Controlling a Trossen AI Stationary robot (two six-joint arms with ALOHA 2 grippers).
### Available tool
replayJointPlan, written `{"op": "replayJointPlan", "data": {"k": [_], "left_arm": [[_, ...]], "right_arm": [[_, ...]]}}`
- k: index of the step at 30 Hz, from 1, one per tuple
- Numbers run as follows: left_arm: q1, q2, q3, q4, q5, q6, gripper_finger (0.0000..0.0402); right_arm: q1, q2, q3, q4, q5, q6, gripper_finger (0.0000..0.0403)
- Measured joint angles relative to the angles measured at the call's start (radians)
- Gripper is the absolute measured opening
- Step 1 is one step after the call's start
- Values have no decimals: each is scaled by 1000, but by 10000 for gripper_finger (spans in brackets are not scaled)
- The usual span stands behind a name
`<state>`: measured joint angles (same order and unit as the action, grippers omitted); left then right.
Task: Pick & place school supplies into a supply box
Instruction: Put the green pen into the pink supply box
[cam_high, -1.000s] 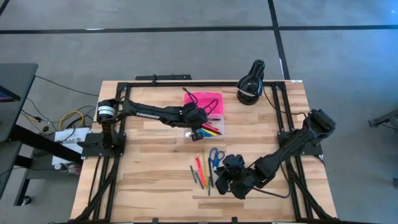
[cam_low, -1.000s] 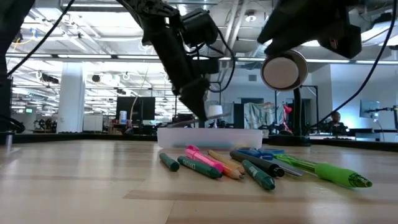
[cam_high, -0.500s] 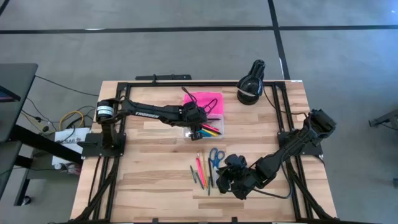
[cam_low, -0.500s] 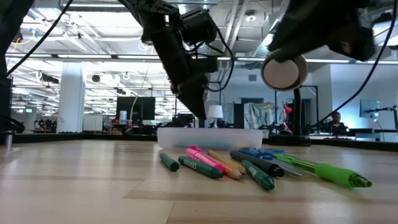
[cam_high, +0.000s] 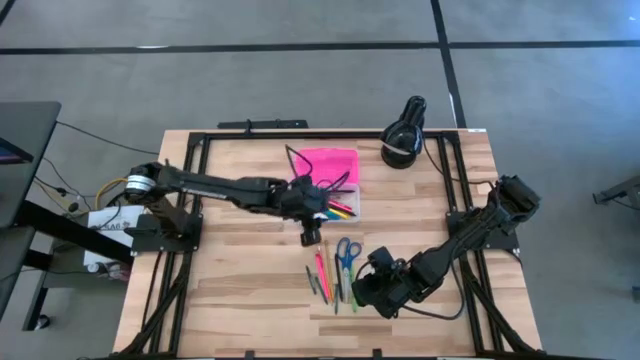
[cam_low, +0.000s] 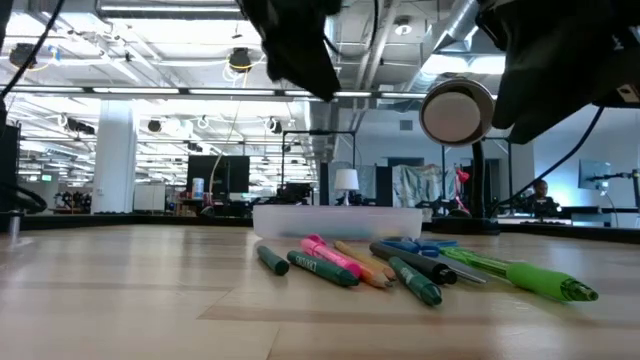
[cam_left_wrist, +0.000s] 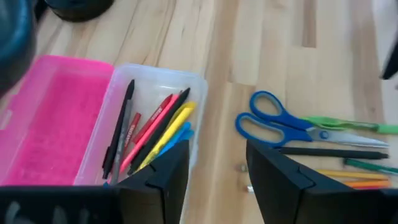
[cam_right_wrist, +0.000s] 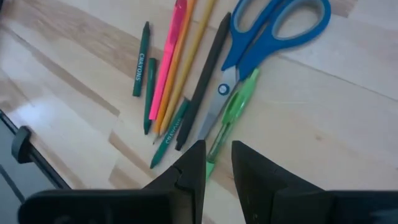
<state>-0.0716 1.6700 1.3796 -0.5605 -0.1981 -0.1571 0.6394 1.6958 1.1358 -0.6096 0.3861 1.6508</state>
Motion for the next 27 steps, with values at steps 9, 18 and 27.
{"op": "replayJointPlan", "data": {"k": [9, 18, 27], "left_arm": [[-138, -23, -1, -74, -125, -94, 154], [-220, -23, -2, -137, -164, -181, 154], [-269, -23, -2, -173, -184, -234, 154]], "right_arm": [[-51, 40, 0, 32, -67, -31, 70], [-55, 105, 0, 98, -162, -35, 84], [-55, 127, 0, 105, -150, 17, 132]]}}
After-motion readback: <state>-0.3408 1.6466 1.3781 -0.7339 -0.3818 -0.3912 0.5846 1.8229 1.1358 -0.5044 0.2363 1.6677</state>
